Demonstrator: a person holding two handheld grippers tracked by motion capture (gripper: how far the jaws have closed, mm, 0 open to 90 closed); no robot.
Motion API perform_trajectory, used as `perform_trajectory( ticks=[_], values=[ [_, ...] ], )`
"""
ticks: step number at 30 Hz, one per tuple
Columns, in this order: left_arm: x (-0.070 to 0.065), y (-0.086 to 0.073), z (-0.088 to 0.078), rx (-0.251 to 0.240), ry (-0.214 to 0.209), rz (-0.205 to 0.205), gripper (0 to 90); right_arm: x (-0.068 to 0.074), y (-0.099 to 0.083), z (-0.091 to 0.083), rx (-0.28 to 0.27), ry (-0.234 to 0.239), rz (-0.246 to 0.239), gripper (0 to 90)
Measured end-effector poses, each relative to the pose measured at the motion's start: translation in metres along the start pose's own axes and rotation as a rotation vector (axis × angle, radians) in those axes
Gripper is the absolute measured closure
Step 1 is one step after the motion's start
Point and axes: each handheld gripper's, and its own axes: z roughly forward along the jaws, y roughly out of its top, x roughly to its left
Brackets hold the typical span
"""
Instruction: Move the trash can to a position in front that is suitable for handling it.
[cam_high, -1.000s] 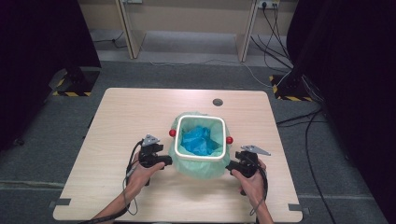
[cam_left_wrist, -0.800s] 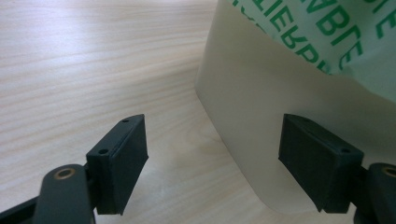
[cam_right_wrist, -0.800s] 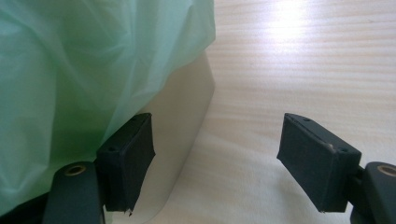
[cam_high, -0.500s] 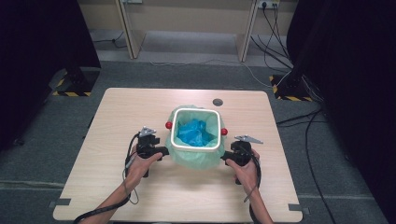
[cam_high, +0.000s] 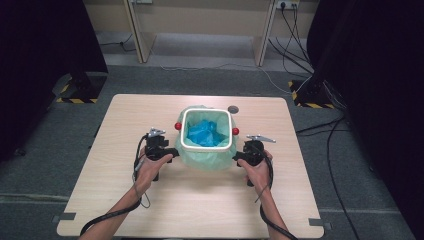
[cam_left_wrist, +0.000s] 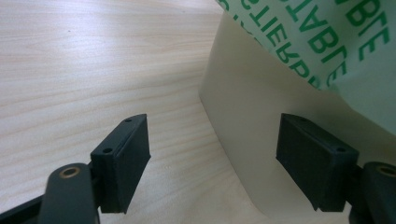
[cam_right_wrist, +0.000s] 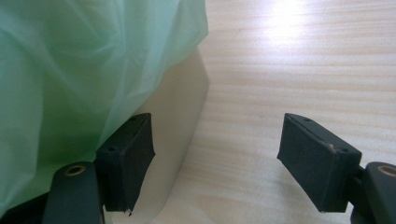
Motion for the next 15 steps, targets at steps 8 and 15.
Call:
perform_trajectory(
  ticks=[8,15],
  values=[
    [0.0017,0.0034,0.0051,-0.004,0.005,-0.018,24.9,-0.0027,0.0066,0.0056,-0.001,-0.017,0.007,26.5],
    [0.0041,0.0077,0.0096,-0.008,0.011,-0.032,25.0,-0.0035,0.0100,0.0100,0.000,-0.016,0.026,26.5]
  ],
)
